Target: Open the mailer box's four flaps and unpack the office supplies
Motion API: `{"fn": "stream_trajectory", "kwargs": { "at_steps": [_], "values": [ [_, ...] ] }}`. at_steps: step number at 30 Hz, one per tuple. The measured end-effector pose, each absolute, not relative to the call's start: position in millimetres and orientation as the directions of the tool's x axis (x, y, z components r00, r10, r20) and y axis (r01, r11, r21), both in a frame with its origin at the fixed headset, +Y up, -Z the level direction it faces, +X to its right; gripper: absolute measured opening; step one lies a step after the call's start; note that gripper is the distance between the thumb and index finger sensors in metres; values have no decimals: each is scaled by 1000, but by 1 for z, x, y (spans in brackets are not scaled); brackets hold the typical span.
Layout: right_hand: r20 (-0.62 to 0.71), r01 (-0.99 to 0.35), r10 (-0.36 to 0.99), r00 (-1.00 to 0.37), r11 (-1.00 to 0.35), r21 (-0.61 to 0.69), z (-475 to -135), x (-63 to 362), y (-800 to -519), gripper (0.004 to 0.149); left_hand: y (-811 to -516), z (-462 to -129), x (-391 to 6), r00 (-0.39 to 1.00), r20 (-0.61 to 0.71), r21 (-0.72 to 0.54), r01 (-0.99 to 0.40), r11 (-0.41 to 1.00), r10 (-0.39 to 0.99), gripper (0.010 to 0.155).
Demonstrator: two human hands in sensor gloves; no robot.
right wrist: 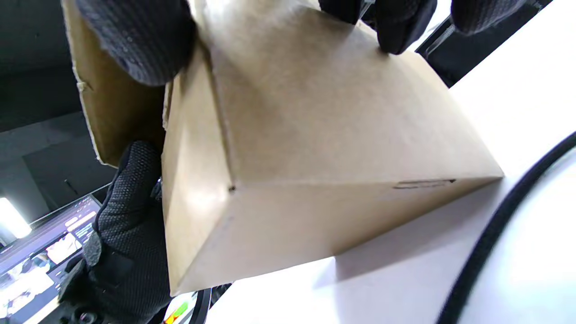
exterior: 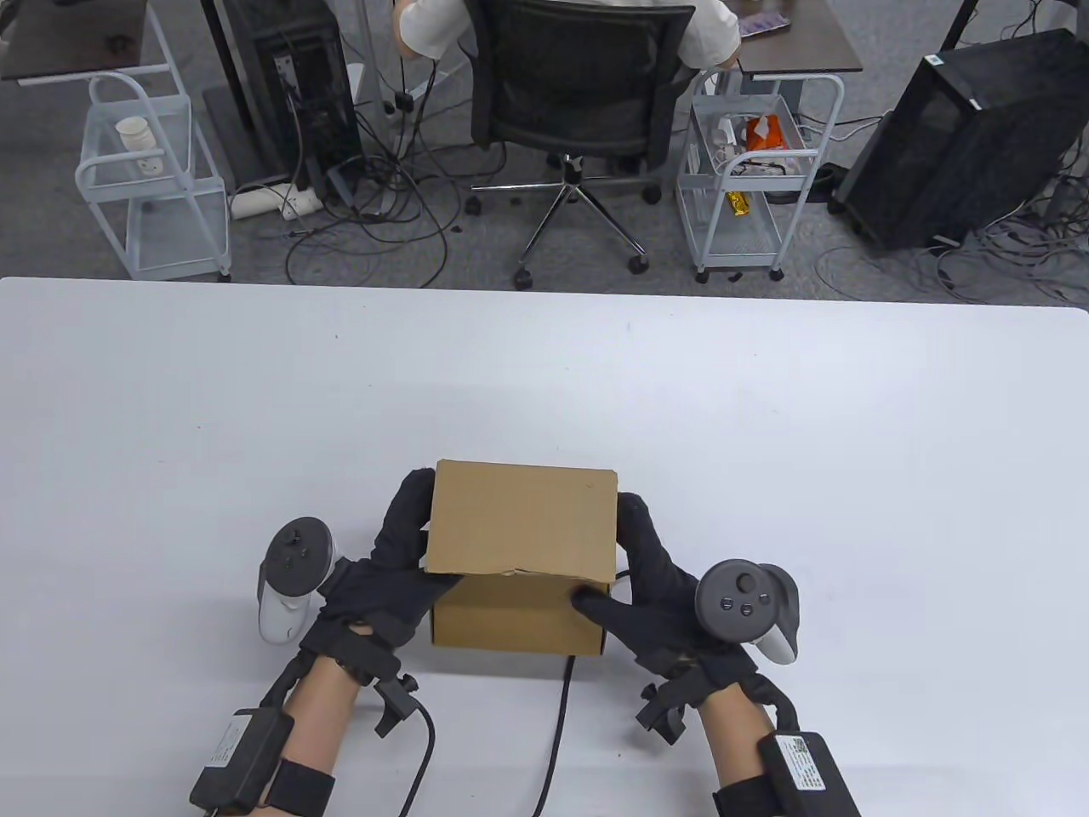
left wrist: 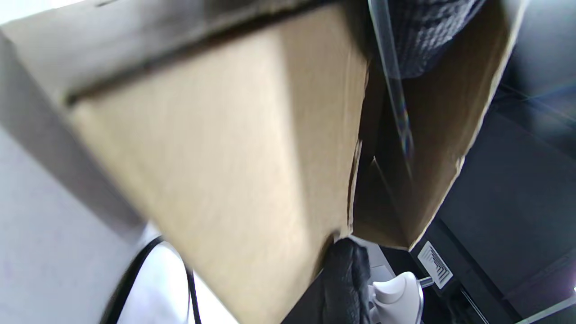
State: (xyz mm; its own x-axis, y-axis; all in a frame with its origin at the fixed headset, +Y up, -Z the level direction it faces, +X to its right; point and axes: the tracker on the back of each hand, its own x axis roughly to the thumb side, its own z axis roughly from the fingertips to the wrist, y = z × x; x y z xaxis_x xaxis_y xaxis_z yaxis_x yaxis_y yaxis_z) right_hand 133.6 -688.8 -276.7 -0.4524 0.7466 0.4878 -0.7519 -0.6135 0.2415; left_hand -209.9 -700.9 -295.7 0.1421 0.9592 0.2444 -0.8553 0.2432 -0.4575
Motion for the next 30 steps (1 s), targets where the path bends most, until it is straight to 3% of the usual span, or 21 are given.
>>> {"fn": "stream_trajectory", "kwargs": {
  "at_steps": [4, 11, 14, 20, 25, 28, 30],
  "values": [
    [526, -717, 709, -469, -654, 243, -276, 136, -686, 107, -698, -296, -218, 160, 269, -464, -843, 273, 950, 97],
    [622, -492, 516, -588, -839, 231, -268, 121, -680, 122, -694, -296, -229, 179, 251, -493, -822, 285, 951, 106],
    [596, -572, 592, -543, -780, 253, -269, 122, -682, 117, -694, -295, -234, 220, 254, -491, -809, 322, 942, 103],
    [519, -669, 602, -607, -739, 76, -269, 120, -679, 103, -690, -295, -232, 239, 305, -507, -779, 370, 922, 106],
    [433, -719, 645, -630, -695, -9, -278, 118, -678, 90, -679, -292, -222, 475, 403, -445, -645, 621, 782, 123],
    [436, -697, 617, -655, -716, -35, -280, 115, -675, 82, -674, -291, -219, 512, 384, -375, -674, 637, 768, 111],
    [482, -631, 557, -676, -775, 10, -280, 110, -675, 98, -671, -289, -219, 507, 374, -328, -711, 623, 776, 99]
  ]
}}
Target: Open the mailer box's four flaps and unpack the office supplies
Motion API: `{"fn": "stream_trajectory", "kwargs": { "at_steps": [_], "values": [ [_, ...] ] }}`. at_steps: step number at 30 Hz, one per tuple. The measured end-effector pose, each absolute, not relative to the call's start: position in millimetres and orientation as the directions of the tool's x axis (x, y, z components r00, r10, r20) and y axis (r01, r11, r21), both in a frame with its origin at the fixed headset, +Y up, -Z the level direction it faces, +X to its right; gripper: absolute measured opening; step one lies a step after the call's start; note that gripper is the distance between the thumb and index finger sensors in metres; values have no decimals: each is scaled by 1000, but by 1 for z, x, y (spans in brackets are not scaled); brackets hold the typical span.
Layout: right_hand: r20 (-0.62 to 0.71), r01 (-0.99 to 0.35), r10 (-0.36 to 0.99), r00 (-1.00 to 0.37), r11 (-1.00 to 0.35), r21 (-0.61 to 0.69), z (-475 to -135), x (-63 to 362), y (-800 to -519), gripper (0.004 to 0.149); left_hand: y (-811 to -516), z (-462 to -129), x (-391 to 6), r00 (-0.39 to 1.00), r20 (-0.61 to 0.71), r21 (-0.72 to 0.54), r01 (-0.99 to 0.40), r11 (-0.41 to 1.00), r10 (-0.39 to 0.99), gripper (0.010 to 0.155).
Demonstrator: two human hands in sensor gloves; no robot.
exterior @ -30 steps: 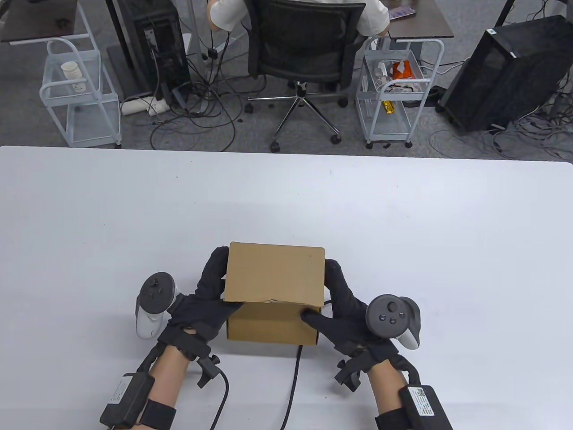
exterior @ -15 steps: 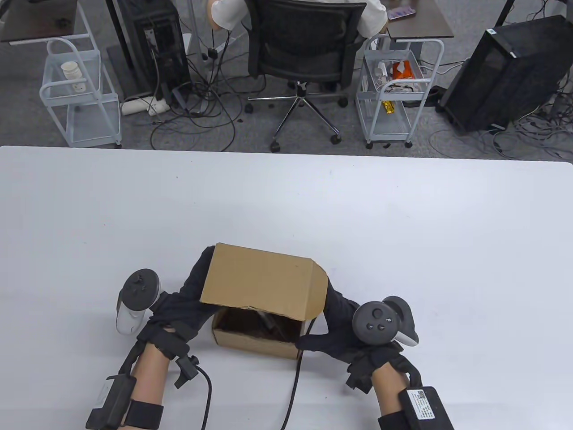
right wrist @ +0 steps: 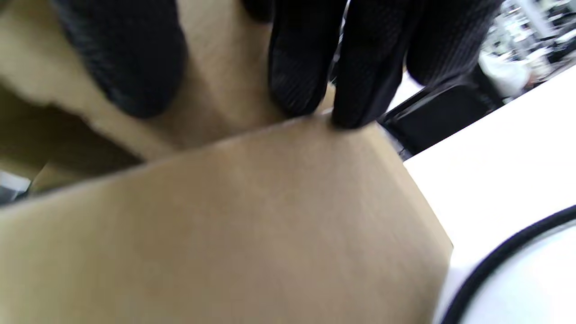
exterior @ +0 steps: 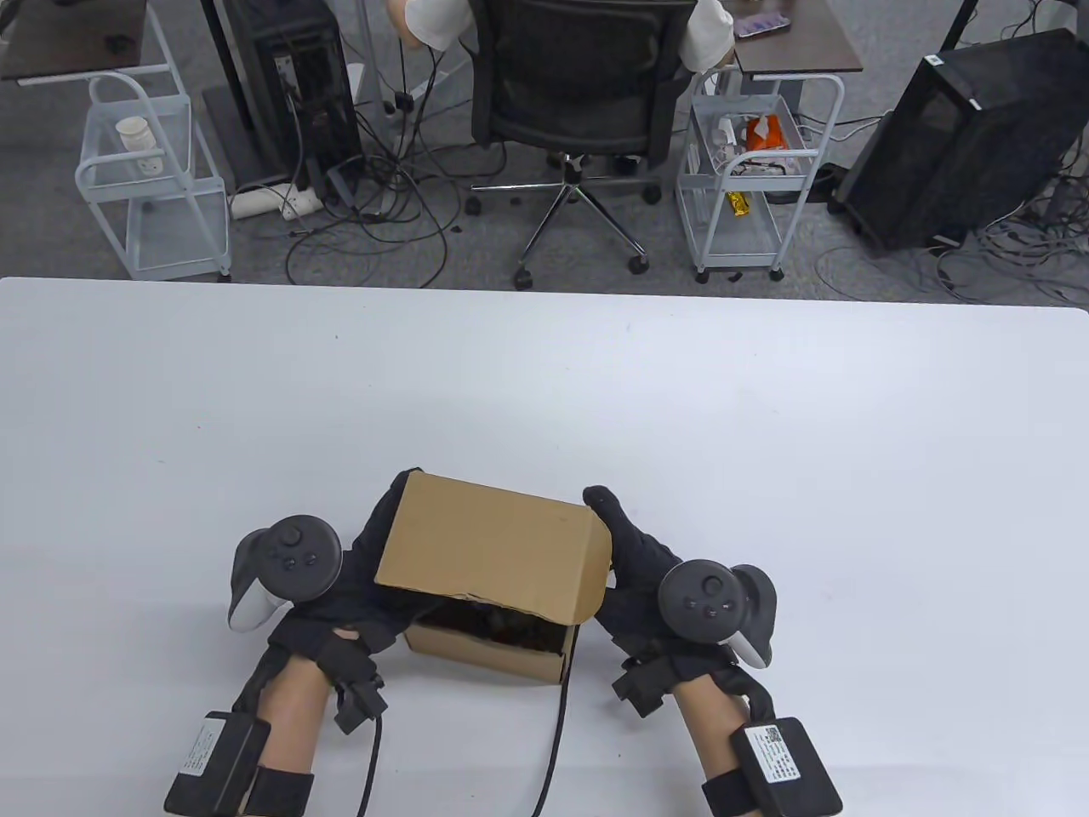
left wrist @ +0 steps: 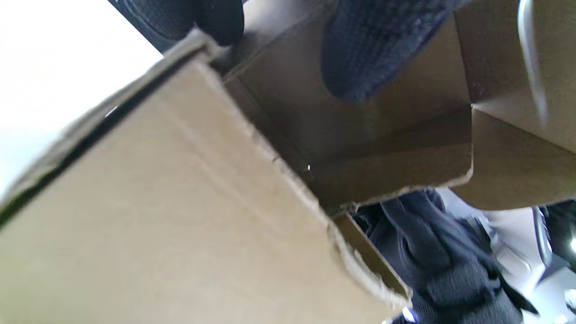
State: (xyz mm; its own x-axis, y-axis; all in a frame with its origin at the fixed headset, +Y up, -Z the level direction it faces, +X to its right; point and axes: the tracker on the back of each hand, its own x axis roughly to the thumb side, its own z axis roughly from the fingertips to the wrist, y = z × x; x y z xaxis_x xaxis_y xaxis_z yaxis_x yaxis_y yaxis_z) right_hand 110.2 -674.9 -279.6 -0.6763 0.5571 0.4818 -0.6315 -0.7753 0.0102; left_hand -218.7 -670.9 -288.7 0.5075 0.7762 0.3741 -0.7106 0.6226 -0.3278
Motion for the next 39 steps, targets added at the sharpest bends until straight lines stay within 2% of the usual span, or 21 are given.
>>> {"fn": "stream_trajectory", "kwargs": {
  "at_steps": [1, 4, 6, 8, 11, 12, 14, 16, 20, 23, 25, 27, 31, 34, 37, 39],
  "values": [
    [487, -581, 518, -703, -814, 27, -278, 106, -676, 110, -668, -287, -219, 492, 374, -300, -738, 605, 786, 92],
    [501, -501, 422, -756, -865, -26, -275, 97, -673, 125, -660, -283, -213, 476, 385, -258, -767, 587, 791, 86],
    [504, -507, 391, -770, -854, -113, -273, 92, -664, 114, -651, -280, -210, 526, 393, -208, -748, 630, 754, 85],
    [491, -593, 471, -733, -796, -120, -274, 97, -657, 89, -643, -281, -214, 543, 378, -164, -758, 632, 750, 83],
    [427, -708, 602, -675, -692, -143, -282, 111, -644, 62, -632, -287, -229, 483, 321, -118, -833, 541, 815, 80],
    [391, -741, 651, -650, -656, -140, -289, 117, -638, 57, -628, -291, -236, 493, 289, -109, -835, 539, 821, 80],
    [324, -750, 690, -647, -652, -109, -300, 123, -630, 55, -626, -300, -244, 511, 235, -120, -829, 546, 827, 81],
    [235, -745, 715, -658, -663, -71, -314, 128, -623, 54, -627, -310, -252, 550, 174, -105, -814, 571, 817, 74],
    [101, -743, 738, -667, -669, -19, -339, 130, -618, 55, -638, -332, -255, 591, 96, -158, -786, 598, 801, 57],
    [-38, -711, 713, -700, -701, -61, -358, 135, -615, 60, -648, -350, -258, 477, 15, -130, -871, 474, 879, 52],
    [-78, -656, 662, -745, -749, -91, -365, 139, -615, 66, -655, -360, -265, 442, -55, -117, -893, 434, 895, 51],
    [-97, -630, 634, -767, -773, -67, -372, 143, -619, 69, -664, -367, -270, 421, -112, -112, -905, 410, 900, 53],
    [-152, -692, 691, -707, -720, -55, -380, 151, -635, 76, -683, -374, -275, 329, -182, -70, -944, 322, 927, 53],
    [-153, -651, 648, -746, -758, -34, -382, 152, -646, 77, -697, -375, -280, 273, -250, -52, -962, 269, 929, 55],
    [-117, -628, 626, -771, -778, -21, -384, 148, -657, 71, -711, -376, -282, 207, -328, -35, -978, 207, 922, 57],
    [-114, -614, 611, -783, -789, -16, -384, 144, -664, 63, -720, -375, -283, 225, -404, -57, -973, 221, 887, 62]
  ]
}}
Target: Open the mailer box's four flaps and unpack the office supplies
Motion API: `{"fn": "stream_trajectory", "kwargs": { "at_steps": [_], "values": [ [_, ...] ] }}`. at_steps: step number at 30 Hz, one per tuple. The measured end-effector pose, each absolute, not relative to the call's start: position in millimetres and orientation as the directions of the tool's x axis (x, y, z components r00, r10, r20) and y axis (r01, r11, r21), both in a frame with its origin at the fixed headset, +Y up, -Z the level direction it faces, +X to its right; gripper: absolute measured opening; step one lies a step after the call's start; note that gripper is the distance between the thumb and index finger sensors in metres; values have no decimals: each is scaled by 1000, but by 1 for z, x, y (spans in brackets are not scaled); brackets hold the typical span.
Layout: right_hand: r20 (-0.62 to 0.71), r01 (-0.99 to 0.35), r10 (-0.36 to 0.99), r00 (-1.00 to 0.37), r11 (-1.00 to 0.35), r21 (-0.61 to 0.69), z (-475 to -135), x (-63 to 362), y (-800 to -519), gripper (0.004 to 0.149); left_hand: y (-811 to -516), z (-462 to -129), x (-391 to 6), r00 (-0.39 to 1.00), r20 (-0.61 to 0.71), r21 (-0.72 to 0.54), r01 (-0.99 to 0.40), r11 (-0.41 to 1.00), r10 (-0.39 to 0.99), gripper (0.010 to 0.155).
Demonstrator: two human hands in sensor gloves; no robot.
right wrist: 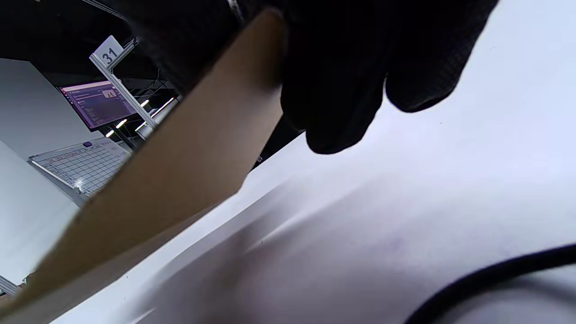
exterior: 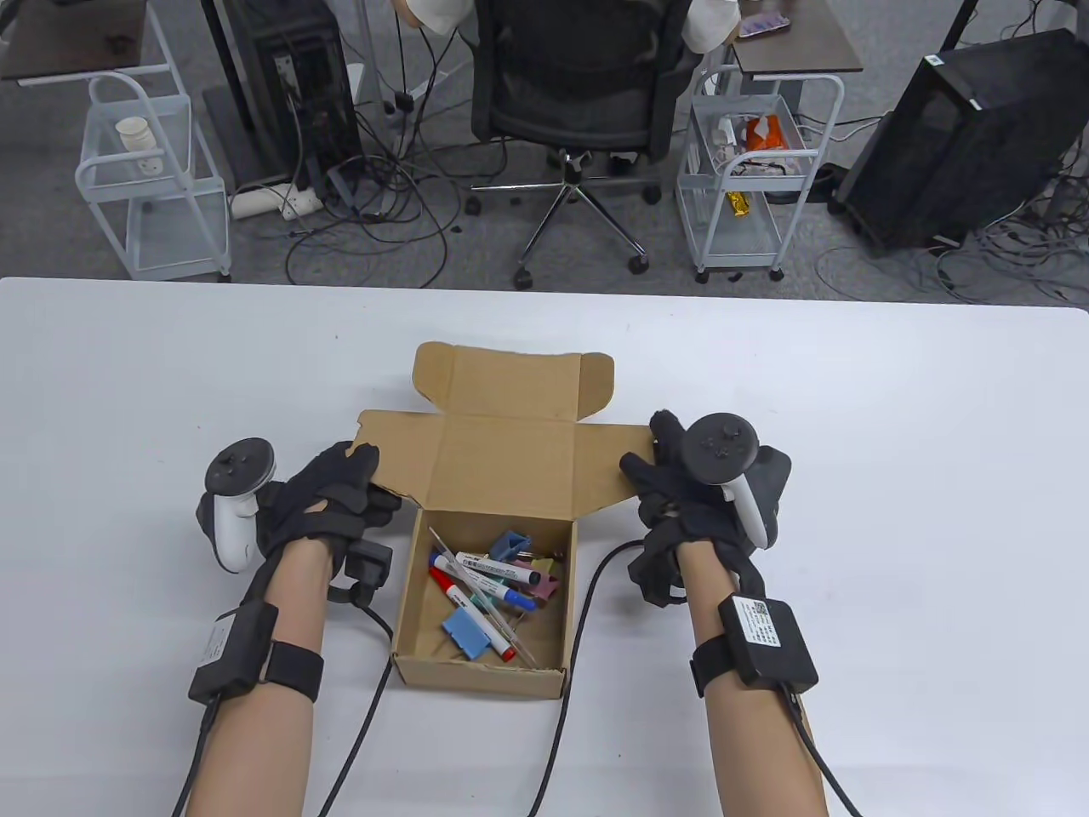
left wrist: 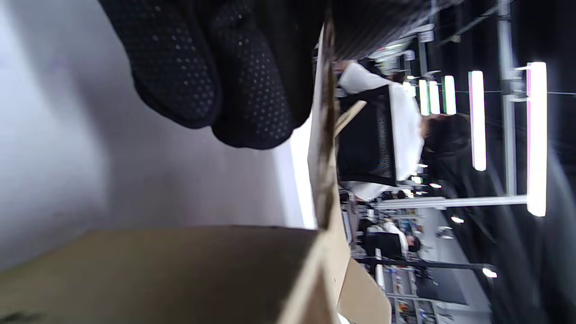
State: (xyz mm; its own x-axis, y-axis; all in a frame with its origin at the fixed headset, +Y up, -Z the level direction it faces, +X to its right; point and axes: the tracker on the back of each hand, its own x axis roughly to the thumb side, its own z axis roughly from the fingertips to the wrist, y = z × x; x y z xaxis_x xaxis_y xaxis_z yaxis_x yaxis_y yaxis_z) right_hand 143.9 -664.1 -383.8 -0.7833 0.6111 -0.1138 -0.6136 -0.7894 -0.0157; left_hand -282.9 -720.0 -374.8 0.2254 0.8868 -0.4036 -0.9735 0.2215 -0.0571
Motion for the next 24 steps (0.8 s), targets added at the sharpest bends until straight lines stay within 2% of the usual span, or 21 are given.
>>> {"fn": "stream_trajectory", "kwargs": {
  "at_steps": [3, 7, 11, 13, 15, 18, 22, 24],
  "values": [
    [-119, -568, 561, -819, -823, 24, -384, 141, -672, 52, -727, -371, -285, 298, -489, -142, -954, 263, 820, 75],
    [-120, -547, 536, -836, -833, 88, -379, 141, -678, 55, -723, -364, -289, 286, -439, -121, -958, 259, 852, 87],
    [51, -562, 562, -825, -827, 16, -361, 135, -668, 65, -701, -352, -291, 330, -323, -140, -943, 300, 887, 93],
    [133, -531, 523, -842, -847, -29, -345, 130, -659, 67, -685, -341, -291, 425, -254, -125, -905, 406, 869, 93],
    [229, -455, 428, -874, -887, -80, -326, 121, -649, 68, -667, -326, -288, 550, -142, -88, -835, 543, 823, 92],
    [332, -367, 304, -893, -919, -145, -303, 109, -636, 68, -652, -306, -278, 641, -26, -33, -767, 640, 767, 90],
    [477, -247, 133, -869, -951, -185, -273, 77, -616, 67, -644, -281, -250, 731, 172, -95, -655, 750, 660, 88],
    [509, -192, 83, -857, -968, -164, -266, 63, -611, 67, -647, -273, -235, 759, 222, -154, -593, 791, 612, 86]
  ]
}}
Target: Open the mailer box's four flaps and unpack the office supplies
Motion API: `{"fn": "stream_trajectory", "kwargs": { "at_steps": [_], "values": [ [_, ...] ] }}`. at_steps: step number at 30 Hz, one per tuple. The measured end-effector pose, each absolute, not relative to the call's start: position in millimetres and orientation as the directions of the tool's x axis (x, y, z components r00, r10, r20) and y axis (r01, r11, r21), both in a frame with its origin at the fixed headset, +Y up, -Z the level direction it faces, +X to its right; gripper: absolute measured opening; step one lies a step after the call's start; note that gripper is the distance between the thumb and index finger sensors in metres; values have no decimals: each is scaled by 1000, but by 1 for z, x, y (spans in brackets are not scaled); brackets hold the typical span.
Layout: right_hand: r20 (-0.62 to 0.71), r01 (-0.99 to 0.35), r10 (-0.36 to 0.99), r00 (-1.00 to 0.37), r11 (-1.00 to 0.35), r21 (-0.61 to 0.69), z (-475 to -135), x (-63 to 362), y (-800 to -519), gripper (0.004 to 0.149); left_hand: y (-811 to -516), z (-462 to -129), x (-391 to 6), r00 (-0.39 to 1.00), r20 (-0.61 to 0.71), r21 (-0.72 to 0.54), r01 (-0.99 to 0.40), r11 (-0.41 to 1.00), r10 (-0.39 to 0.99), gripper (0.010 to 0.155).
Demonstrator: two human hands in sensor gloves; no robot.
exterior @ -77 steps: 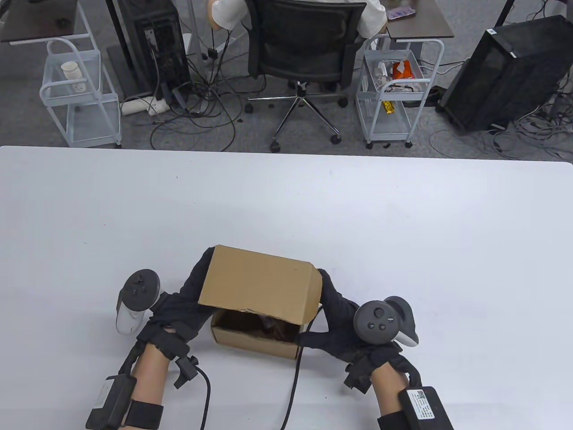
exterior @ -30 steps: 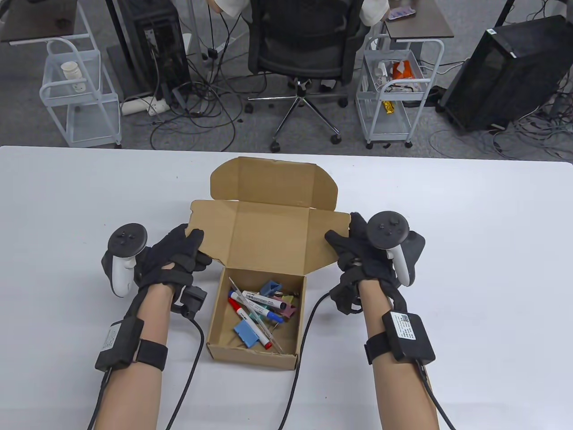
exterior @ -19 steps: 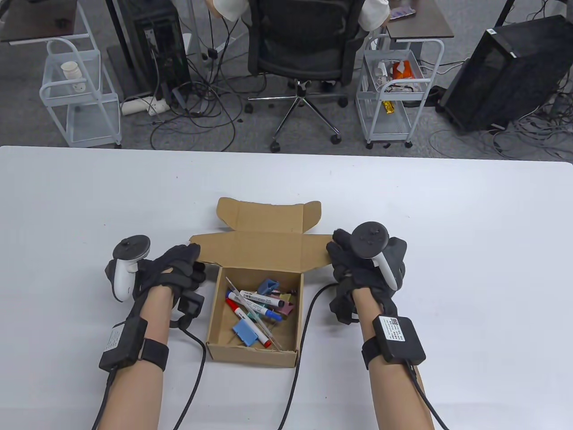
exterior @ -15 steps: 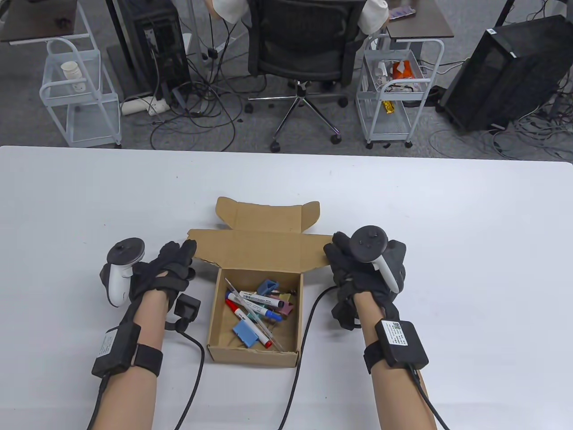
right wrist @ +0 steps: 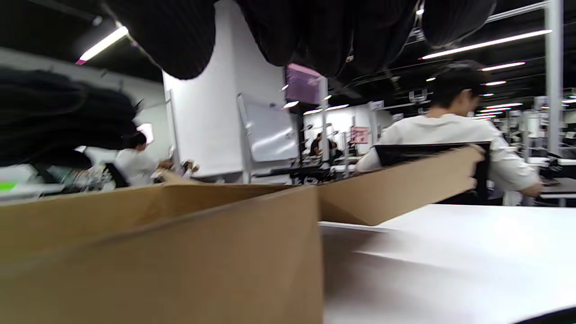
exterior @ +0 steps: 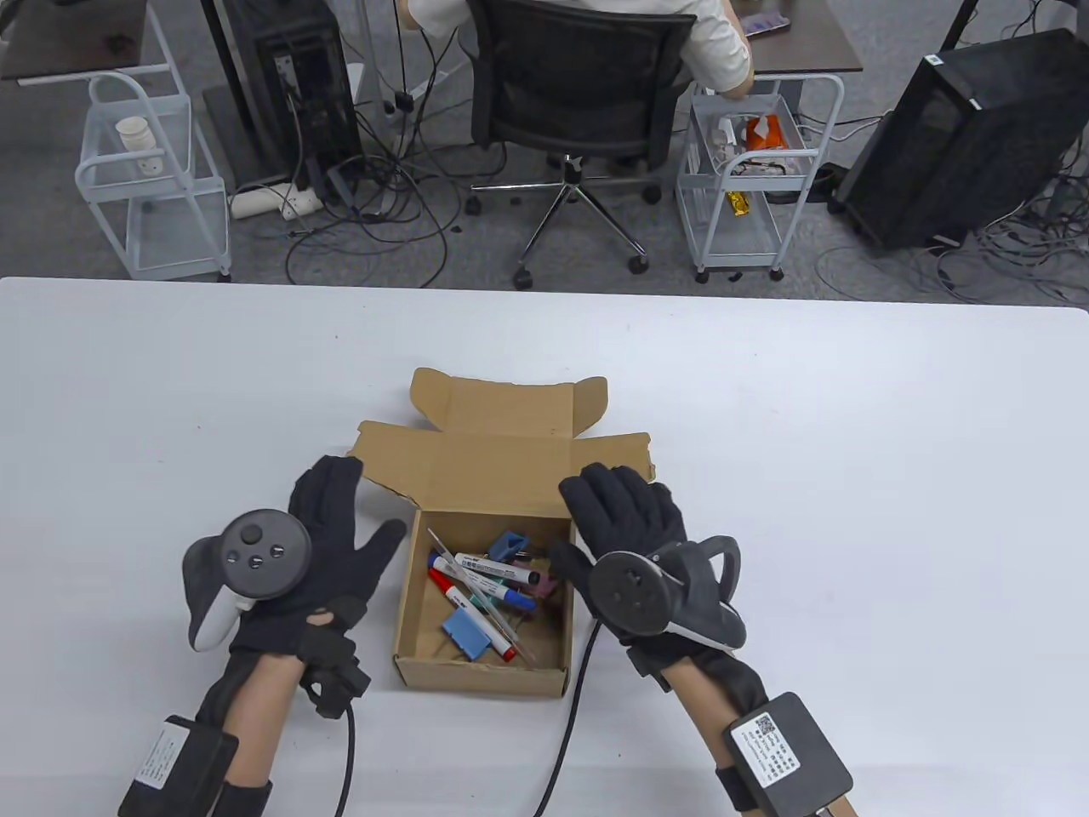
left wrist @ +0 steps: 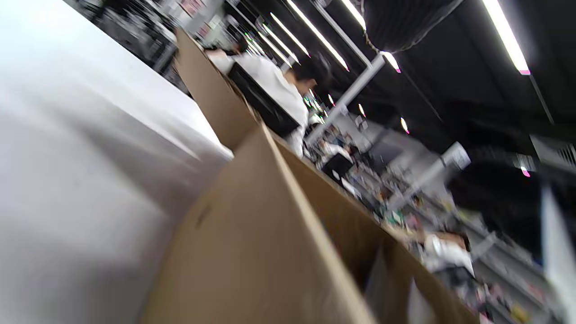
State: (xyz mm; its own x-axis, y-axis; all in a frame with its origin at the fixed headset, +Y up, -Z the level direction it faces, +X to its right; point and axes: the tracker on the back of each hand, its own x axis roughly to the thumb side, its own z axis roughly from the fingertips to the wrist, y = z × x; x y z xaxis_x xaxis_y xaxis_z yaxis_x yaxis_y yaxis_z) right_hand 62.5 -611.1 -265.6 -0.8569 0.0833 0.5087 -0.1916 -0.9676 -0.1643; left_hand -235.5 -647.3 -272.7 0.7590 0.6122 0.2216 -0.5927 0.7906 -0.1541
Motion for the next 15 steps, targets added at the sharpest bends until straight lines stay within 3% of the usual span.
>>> {"fn": "stream_trajectory", "kwargs": {
  "at_steps": [5, 9, 15],
  "values": [
    [524, -42, 21, -852, -999, -27, -263, 23, -607, 65, -672, -267, -210, 820, 296, -335, -392, 857, 491, 88],
    [507, 69, -21, -861, -995, 77, -275, -4, -614, 63, -687, -265, -203, 827, 293, -377, -362, 853, 480, 89],
    [458, 224, -98, -883, -947, 229, -297, -42, -629, 63, -694, -264, -205, 799, 265, -383, -427, 819, 541, 88]
  ]
}}
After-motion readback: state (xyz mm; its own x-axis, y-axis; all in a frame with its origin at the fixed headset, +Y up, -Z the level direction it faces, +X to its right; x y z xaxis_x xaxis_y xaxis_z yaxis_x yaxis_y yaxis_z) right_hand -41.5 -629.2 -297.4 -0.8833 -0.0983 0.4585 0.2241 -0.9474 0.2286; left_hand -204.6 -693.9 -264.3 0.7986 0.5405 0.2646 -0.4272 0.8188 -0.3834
